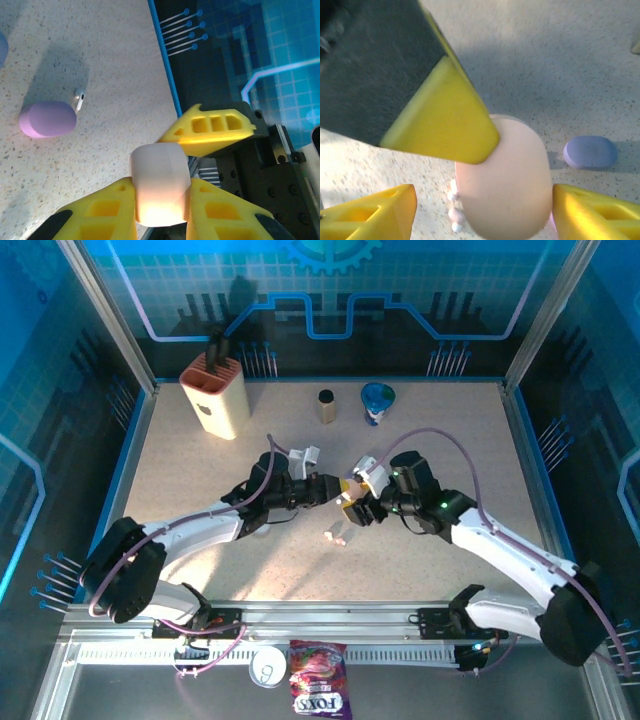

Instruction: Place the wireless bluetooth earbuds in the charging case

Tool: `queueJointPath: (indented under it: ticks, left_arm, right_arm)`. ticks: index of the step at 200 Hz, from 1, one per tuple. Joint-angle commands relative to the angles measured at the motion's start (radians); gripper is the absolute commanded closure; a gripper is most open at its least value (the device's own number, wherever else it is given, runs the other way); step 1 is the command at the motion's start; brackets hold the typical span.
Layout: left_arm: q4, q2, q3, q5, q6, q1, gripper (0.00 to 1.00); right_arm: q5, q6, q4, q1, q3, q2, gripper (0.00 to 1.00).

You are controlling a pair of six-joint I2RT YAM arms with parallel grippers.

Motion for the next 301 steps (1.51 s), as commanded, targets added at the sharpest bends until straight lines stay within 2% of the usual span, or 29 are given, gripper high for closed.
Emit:
queueJointPath:
  ticks: [1, 35, 55, 80, 105, 189, 215, 251, 261, 282, 301]
  left_arm:
    - [0.132, -0.001, -0.028, -0.044, -0.082, 0.017, 0.8]
    - [0.322, -0.004, -0.067, -0.101, -0.173, 0.034, 0.8]
    - [0.438, 0.023, -0.063, -0.093, -0.208, 0.033, 0.8]
    - [0.533, 0.059, -0.05, -0.084, -0.242, 0.032, 0.82]
    - [0.583, 0.074, -0.039, -0.077, -0.262, 0.03, 0.82]
    - [0.626, 0.068, -0.061, -0.059, -0.285, 0.021, 0.82]
    - [0.636, 0.071, -0.066, -0.053, -0.288, 0.022, 0.81]
    - [0.644, 0.067, -0.079, -0.054, -0.274, 0.024, 0.78]
    - [0.644, 0.063, -0.081, -0.055, -0.253, 0.025, 0.72]
    - [0.671, 0.053, -0.099, -0.067, -0.157, 0.032, 0.46]
    - [0.733, 0.038, -0.136, -0.093, -0.01, 0.045, 0.32]
  right_arm:
    - [-0.121, 0.221, 0.208, -0.063, -0.069, -0.083, 0.25]
    - [-0.184, 0.695, 0.461, -0.163, -0.188, -0.144, 0.28]
    - [-0.258, 0.936, 0.711, -0.2, -0.267, -0.12, 0.3]
    - [-0.304, 1.16, 1.008, -0.205, -0.319, -0.036, 0.31]
    - [-0.304, 1.294, 1.201, -0.206, -0.343, 0.043, 0.32]
    - [-0.341, 1.483, 1.453, -0.209, -0.318, 0.217, 0.42]
    - [-0.34, 1.52, 1.531, -0.212, -0.329, 0.265, 0.6]
    - [-0.341, 1.537, 1.555, -0.213, -0.338, 0.291, 0.74]
    - [-0.343, 1.535, 1.546, -0.214, -0.337, 0.29, 0.76]
    - [-0.357, 1.507, 1.453, -0.216, -0.331, 0.267, 0.78]
    - [-0.355, 1.45, 1.305, -0.218, -0.325, 0.215, 0.81]
